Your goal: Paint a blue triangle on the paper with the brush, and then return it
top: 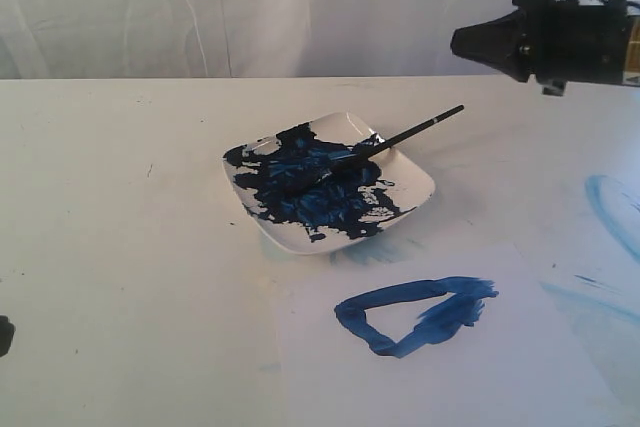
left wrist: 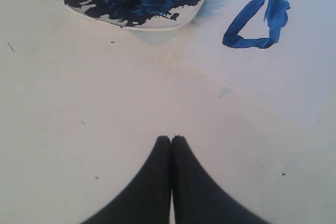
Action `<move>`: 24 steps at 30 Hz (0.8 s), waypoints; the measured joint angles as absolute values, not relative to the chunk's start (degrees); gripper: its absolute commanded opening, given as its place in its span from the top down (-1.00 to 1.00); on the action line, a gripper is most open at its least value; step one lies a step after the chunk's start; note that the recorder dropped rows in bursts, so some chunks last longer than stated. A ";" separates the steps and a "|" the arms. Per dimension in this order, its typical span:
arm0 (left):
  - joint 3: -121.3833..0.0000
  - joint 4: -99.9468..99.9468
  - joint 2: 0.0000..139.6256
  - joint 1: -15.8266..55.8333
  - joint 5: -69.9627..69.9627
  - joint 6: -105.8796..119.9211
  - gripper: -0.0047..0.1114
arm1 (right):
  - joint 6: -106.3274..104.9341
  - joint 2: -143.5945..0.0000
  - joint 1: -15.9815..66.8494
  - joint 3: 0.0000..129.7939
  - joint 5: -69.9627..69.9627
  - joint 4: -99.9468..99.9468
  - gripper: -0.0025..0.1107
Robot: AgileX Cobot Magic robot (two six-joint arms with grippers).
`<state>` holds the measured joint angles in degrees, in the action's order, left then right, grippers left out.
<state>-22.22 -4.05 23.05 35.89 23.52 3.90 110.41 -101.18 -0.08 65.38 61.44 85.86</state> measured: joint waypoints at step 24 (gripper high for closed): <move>-22.22 -1.97 23.05 35.89 23.52 4.34 0.92 | 107.31 -44.37 -0.08 49.67 41.15 99.44 0.96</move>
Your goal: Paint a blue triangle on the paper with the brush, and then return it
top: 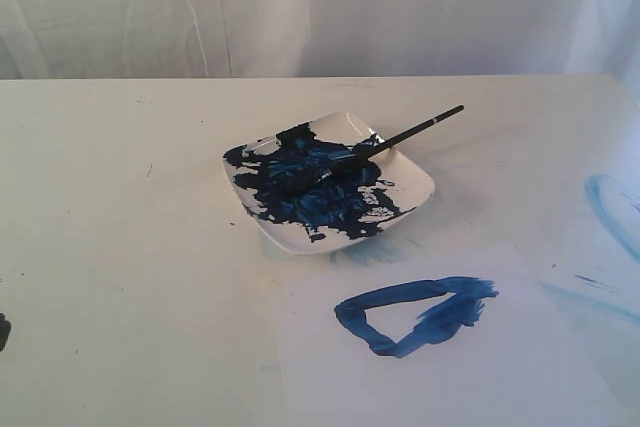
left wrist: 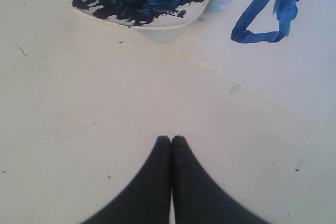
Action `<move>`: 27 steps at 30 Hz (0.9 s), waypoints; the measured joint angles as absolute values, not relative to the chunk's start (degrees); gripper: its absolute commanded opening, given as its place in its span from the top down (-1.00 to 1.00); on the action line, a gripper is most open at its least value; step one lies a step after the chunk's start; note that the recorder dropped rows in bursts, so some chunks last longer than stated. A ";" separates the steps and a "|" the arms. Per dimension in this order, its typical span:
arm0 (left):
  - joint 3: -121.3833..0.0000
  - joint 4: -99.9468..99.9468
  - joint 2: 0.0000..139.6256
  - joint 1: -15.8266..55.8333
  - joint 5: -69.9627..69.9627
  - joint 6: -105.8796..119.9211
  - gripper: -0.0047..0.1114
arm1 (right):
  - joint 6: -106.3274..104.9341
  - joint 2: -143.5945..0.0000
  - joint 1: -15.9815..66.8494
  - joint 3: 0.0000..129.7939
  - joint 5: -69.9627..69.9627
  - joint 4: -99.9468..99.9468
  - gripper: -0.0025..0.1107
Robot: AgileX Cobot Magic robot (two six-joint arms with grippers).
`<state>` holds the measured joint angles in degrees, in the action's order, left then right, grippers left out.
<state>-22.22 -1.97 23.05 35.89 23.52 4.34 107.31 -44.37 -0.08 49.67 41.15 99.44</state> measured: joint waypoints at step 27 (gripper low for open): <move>-22.22 -1.96 2.05 6.14 23.63 4.57 0.92 | 107.09 -39.17 -0.08 49.65 41.29 99.65 0.96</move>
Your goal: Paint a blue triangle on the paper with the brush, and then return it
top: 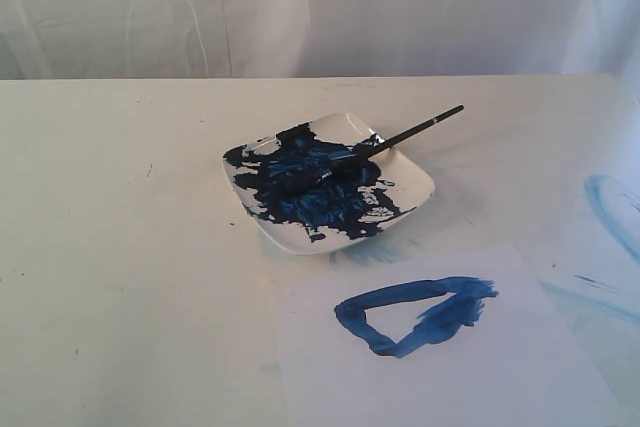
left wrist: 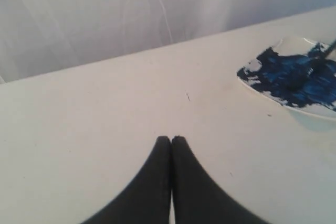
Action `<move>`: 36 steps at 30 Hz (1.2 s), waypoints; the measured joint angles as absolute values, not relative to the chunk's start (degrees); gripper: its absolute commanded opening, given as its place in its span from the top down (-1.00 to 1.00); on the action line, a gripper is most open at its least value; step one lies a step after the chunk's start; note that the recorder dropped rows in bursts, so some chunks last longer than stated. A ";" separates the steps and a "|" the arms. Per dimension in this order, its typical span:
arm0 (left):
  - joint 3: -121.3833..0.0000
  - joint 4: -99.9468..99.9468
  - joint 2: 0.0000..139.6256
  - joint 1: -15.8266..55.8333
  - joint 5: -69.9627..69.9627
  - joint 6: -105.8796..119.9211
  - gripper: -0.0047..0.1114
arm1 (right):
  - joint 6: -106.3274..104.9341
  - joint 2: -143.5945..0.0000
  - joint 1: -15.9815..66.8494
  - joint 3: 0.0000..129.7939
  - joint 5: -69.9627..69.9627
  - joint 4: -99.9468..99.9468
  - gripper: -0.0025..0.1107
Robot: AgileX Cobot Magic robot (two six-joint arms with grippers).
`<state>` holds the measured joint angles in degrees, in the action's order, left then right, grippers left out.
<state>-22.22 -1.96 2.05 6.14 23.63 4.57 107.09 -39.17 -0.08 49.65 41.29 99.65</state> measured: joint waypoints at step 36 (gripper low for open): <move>-0.16 -2.08 0.28 2.65 17.46 4.79 0.92 | 107.09 -39.17 -0.08 49.65 42.76 99.65 0.96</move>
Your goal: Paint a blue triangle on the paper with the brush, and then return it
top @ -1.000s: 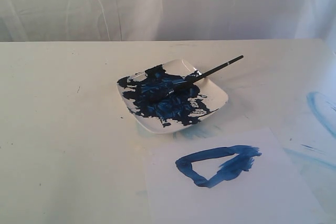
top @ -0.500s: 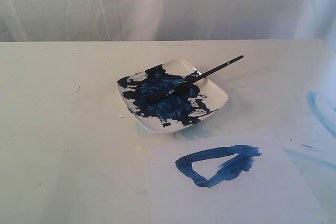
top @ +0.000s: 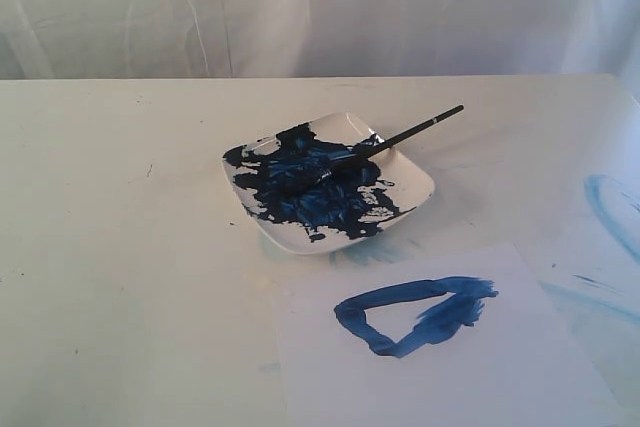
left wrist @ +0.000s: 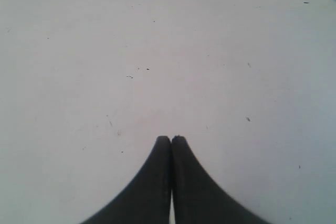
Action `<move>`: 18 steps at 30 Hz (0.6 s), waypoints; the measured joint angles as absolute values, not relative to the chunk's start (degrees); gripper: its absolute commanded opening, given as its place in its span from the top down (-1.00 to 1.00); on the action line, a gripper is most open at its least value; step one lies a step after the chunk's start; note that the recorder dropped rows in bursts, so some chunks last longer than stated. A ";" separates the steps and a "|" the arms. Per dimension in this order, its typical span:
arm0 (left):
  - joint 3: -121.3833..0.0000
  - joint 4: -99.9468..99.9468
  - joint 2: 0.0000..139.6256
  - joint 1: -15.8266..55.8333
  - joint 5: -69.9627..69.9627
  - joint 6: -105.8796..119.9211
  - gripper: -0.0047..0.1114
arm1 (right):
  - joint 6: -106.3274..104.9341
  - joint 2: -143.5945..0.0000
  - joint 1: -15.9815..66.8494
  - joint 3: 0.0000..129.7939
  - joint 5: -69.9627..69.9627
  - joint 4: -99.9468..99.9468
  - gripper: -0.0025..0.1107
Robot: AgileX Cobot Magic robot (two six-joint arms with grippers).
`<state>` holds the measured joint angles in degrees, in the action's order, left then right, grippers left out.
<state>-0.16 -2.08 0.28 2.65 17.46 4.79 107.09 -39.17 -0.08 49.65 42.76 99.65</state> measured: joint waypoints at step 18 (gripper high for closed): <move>-0.16 -2.08 0.28 2.65 17.57 3.73 0.92 | 106.98 -37.66 3.12 49.65 42.85 99.65 0.96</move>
